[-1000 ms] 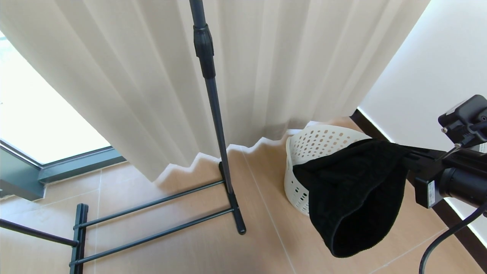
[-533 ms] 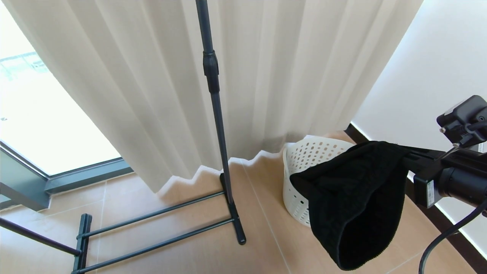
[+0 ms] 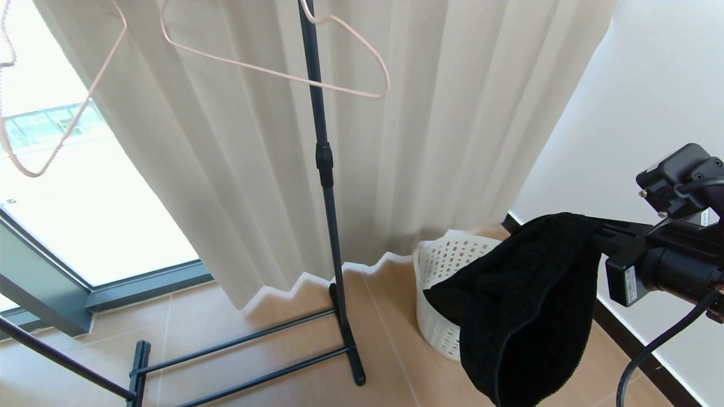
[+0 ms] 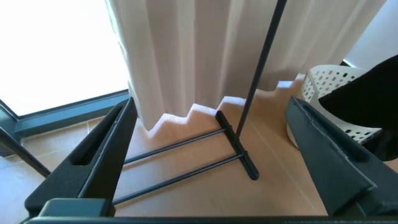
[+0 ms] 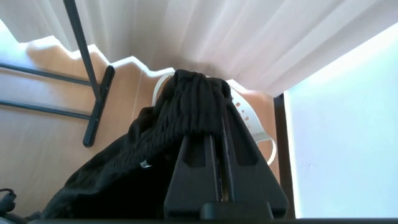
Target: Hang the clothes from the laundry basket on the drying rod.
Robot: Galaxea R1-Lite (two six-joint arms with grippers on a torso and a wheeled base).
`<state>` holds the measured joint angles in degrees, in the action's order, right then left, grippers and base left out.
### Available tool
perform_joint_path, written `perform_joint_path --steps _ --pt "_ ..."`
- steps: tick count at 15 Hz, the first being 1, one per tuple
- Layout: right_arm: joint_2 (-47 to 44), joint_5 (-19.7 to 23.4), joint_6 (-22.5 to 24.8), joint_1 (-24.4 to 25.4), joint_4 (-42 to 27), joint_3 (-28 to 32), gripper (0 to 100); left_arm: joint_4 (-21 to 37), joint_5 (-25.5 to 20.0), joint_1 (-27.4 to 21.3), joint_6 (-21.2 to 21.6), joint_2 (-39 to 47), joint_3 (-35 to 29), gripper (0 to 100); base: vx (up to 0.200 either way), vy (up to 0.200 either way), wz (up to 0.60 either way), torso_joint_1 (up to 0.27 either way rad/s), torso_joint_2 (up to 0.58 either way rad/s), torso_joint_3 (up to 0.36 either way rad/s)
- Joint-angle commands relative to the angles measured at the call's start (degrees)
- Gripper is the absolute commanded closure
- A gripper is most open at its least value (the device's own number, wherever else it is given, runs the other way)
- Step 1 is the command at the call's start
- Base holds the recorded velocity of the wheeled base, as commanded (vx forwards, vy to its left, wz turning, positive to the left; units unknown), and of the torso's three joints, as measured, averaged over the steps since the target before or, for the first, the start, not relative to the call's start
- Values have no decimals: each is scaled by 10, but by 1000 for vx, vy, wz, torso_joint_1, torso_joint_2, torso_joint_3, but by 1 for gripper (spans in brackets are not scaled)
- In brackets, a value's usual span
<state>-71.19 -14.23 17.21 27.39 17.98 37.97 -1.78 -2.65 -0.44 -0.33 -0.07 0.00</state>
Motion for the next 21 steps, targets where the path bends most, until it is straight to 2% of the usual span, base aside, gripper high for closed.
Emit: perform_joint_path --steps 1,11,21 --pt "-1 0 0 0 0 -1 100 -1 0 0 0 1 0 0 0 0 0 110 -466 -154" --pt "-1 0 0 0 -1 -3 100 -1 0 0 0 1 0 0 0 0 0 169 -502 -136" --pt "-2 3 0 0 -1 -7 100 -2 0 0 0 1 0 0 0 0 0 232 -569 -248"
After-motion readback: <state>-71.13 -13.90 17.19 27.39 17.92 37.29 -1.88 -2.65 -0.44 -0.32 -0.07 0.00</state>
